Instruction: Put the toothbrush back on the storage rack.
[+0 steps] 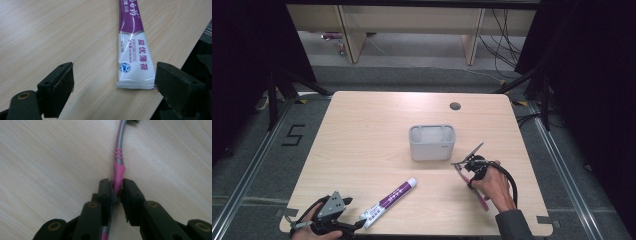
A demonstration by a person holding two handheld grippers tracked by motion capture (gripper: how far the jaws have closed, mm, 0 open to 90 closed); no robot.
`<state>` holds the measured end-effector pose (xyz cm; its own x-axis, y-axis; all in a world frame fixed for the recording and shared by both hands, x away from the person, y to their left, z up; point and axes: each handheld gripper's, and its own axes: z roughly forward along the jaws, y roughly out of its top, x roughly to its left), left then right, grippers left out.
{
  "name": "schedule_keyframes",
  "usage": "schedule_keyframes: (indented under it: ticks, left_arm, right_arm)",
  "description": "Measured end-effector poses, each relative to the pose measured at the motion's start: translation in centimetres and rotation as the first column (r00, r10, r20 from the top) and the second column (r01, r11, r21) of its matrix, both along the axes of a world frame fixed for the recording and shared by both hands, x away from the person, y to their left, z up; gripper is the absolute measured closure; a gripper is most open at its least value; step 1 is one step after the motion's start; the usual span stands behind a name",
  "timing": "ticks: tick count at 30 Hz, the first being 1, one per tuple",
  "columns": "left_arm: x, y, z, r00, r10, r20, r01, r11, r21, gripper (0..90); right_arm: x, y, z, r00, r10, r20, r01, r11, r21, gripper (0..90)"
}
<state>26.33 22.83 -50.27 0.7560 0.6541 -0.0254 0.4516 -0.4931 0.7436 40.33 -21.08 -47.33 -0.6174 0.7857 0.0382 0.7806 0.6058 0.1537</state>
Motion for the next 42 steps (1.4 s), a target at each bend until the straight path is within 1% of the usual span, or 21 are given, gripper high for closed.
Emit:
schedule_keyframes:
  ticks: [6,8,9,10,11,12,14,17,18,20,24,25,26,27,28,32,35,36,38,40,42]
  left_arm:
    - [0.0,0.0,0.0,1.0000,0.001,0.002,-0.001,1.0000,0.003,15.6]
    - [0.0,0.0,0.0,1.0000,0.001,0.002,-0.001,1.0000,0.003,15.6]
    - [0.0,0.0,0.0,1.0000,-0.001,0.000,0.001,1.0000,-0.001,15.6]
    - [0.0,0.0,0.0,1.0000,0.000,0.001,0.000,1.0000,-0.002,15.6]
    - [0.0,0.0,0.0,1.0000,0.000,0.001,0.000,1.0000,-0.002,15.6]
    - [0.0,0.0,0.0,1.0000,0.000,0.001,0.000,1.0000,-0.002,15.6]
    - [0.0,0.0,0.0,1.0000,0.001,0.004,-0.001,1.0000,0.001,15.6]
    - [0.0,0.1,0.1,1.0000,-0.003,0.005,0.003,0.9999,0.016,15.6]
    - [0.0,0.0,0.0,1.0000,-0.003,0.002,0.003,1.0000,-0.001,15.6]
    - [0.0,0.0,0.0,1.0000,0.000,0.002,0.000,1.0000,0.002,15.6]
    - [0.0,0.1,0.0,0.9999,0.005,0.012,-0.006,0.9999,0.013,15.6]
    - [0.1,0.1,0.0,0.9999,0.005,0.011,-0.005,0.9999,0.013,15.6]
    - [0.0,0.1,0.0,0.9999,0.005,0.011,-0.005,0.9999,0.013,15.7]
    - [0.0,0.0,0.0,1.0000,0.003,0.005,-0.003,1.0000,-0.003,15.7]
    - [0.0,0.1,0.0,0.9999,0.003,0.010,-0.003,0.9999,0.014,15.6]
    - [0.0,0.0,0.0,1.0000,-0.002,0.002,0.002,1.0000,0.000,15.7]
    - [0.0,-0.1,0.0,1.0000,0.003,0.003,-0.003,0.9999,-0.012,15.7]
    - [0.1,0.1,0.0,0.9999,0.000,0.011,-0.001,0.9999,0.011,15.6]
    - [0.0,0.0,0.0,1.0000,0.005,0.007,-0.005,1.0000,0.005,15.7]
    - [0.0,0.0,0.0,1.0000,-0.001,0.002,0.001,1.0000,-0.005,15.6]
    - [0.0,0.0,0.0,1.0000,0.001,0.001,-0.001,1.0000,-0.002,15.6]
  right_arm:
    - [0.5,0.1,0.0,0.9997,0.004,-0.023,-0.004,0.9999,-0.012,80.6]
    - [0.5,0.4,0.1,0.9990,-0.016,-0.042,0.014,0.9994,-0.031,80.9]
    - [0.7,0.4,0.1,0.9991,0.012,-0.041,-0.014,0.9991,-0.041,81.2]
    - [1.3,0.1,-0.1,0.9957,0.091,-0.021,-0.091,0.9950,-0.040,81.3]
    - [1.3,0.1,-0.1,0.9957,0.091,-0.021,-0.091,0.9950,-0.040,81.3]
    - [0.8,0.5,0.0,0.9989,0.014,-0.044,-0.016,0.9988,-0.047,81.3]
    - [0.9,0.6,0.1,0.9979,-0.003,-0.065,0.000,0.9989,-0.046,81.4]
    - [1.0,0.8,0.1,0.9979,0.011,-0.063,-0.015,0.9976,-0.067,81.6]
    - [1.0,0.9,0.1,0.9974,0.008,-0.071,-0.013,0.9974,-0.071,81.7]
    - [1.2,1.0,-0.1,0.9968,0.038,-0.070,-0.045,0.9947,-0.092,82.2]
    - [1.2,1.1,-0.1,0.9971,0.033,-0.069,-0.040,0.9942,-0.100,82.4]
    - [1.2,1.1,-0.1,0.9970,0.026,-0.072,-0.033,0.9941,-0.103,82.5]
    - [1.0,1.4,0.2,0.9964,-0.010,-0.084,0.001,0.9942,-0.108,82.6]
    - [1.0,1.4,0.2,0.9964,-0.010,-0.084,0.001,0.9942,-0.108,82.6]
    - [1.1,1.2,0.1,0.9965,0.024,-0.080,-0.032,0.9948,-0.096,82.6]
    - [1.0,0.7,0.5,0.9976,0.032,-0.061,-0.036,0.9964,-0.076,82.7]
    - [0.8,0.7,1.2,0.9986,0.005,-0.053,-0.008,0.9982,-0.059,82.7]
    - [0.8,0.3,1.4,0.9988,0.025,-0.043,-0.028,0.9984,-0.050,82.7]
    - [0.6,0.0,2.1,0.9996,-0.005,-0.029,0.004,0.9992,-0.039,82.7]
    - [0.5,-1.1,2.9,0.9994,0.025,0.025,-0.026,0.9992,0.031,82.7]
    - [0.5,-1.3,3.1,0.9992,0.021,0.034,-0.022,0.9987,0.045,82.7]
